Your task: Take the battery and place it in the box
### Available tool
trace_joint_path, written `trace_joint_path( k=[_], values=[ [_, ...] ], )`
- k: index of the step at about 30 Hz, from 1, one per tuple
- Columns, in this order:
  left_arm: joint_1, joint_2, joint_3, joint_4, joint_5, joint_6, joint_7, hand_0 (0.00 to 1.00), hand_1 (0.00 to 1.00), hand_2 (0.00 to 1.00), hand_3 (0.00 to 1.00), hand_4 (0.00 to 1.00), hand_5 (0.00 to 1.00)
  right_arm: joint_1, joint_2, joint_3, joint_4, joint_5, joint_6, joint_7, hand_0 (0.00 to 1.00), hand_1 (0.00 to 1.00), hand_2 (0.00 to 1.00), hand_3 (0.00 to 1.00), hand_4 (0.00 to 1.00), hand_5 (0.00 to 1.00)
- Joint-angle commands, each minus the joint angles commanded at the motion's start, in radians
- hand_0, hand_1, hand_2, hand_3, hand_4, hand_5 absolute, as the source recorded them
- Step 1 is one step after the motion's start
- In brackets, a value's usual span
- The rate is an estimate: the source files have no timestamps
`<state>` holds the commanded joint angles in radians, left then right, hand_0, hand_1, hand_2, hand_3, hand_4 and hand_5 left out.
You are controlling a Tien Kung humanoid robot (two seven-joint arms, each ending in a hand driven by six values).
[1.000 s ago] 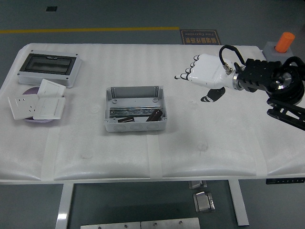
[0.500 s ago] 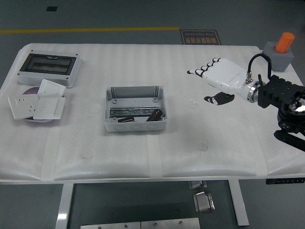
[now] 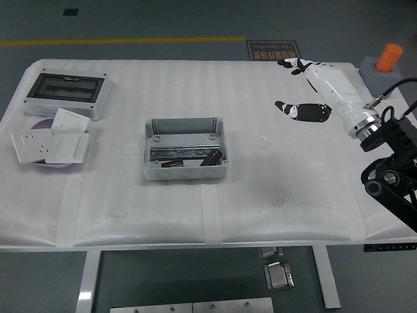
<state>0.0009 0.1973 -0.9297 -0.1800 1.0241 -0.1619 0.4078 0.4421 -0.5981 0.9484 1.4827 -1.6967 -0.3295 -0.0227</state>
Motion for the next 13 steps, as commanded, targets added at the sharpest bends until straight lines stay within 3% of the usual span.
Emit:
trace_joint_path(
  k=[6,13],
  values=[
    [-0.004,0.0,-0.018,0.0,0.011,0.003,0.01,0.602,0.642,0.475,0.544,0.638,0.184,-0.127,0.037,0.221,-0.008,0.142,-0.045,0.056,0.726,0.696,0.767,0.826,0.859,0.367],
    [-0.008,-0.002,-0.033,0.0,0.022,0.013,0.022,0.603,0.644,0.475,0.544,0.635,0.183,-0.184,0.073,0.417,-0.048,0.25,-0.055,0.084,0.692,0.678,0.754,0.818,0.833,0.35]
  ],
)
